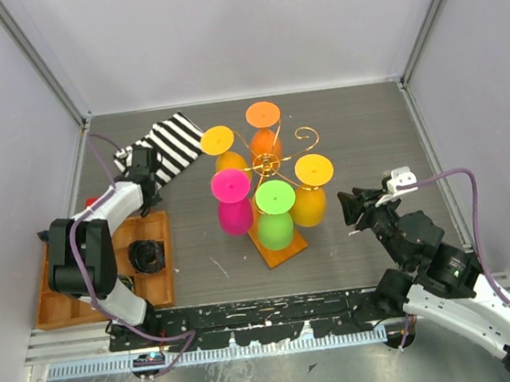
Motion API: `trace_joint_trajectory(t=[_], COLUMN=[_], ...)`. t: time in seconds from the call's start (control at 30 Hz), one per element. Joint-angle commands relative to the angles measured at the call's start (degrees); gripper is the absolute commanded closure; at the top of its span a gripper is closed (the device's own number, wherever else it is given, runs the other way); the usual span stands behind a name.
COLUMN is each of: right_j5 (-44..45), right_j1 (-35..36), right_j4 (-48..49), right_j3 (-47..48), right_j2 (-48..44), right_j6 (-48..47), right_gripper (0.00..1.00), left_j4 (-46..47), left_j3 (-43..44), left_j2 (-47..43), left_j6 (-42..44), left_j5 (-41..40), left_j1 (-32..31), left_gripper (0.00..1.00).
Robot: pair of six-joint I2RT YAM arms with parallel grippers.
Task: Place the wine glass upside down on the wine glass rack
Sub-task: Pick up the wine glass at the center of the board.
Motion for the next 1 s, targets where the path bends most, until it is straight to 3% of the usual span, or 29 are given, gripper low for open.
trace_joint_trajectory(t=[0.0,0.6,0.83,0.97], right_j5=[1.65,4.52,3.71,0.09], right_j1=[0.12,0.12,0.12,0.11], right_j4=[2.28,-0.29,-6.01,-6.64], right_j3=[1.76,5.48,11.03,13.7], right_j2=[0.6,-0.5,2.1,2.78], right_j6=[-0.31,2.72,5.08,4.66], right_gripper=[0.54,0.55,0.55,0.55], left_j4=[-1.37,-16.8,-25.89,-29.93], left_j3=[2.43,16.87,25.35,30.86], left_j2=[-4.41,-20.5,-26.87,-26.98], left_j6=[0.32,5.73,11.37,15.92], left_j5=[-1.7,-8.53,-1.18,-4.71], left_j1=[-0.03,-10.97,-12.24,-18.87], left_gripper=[1.0,1.0,1.0,1.0])
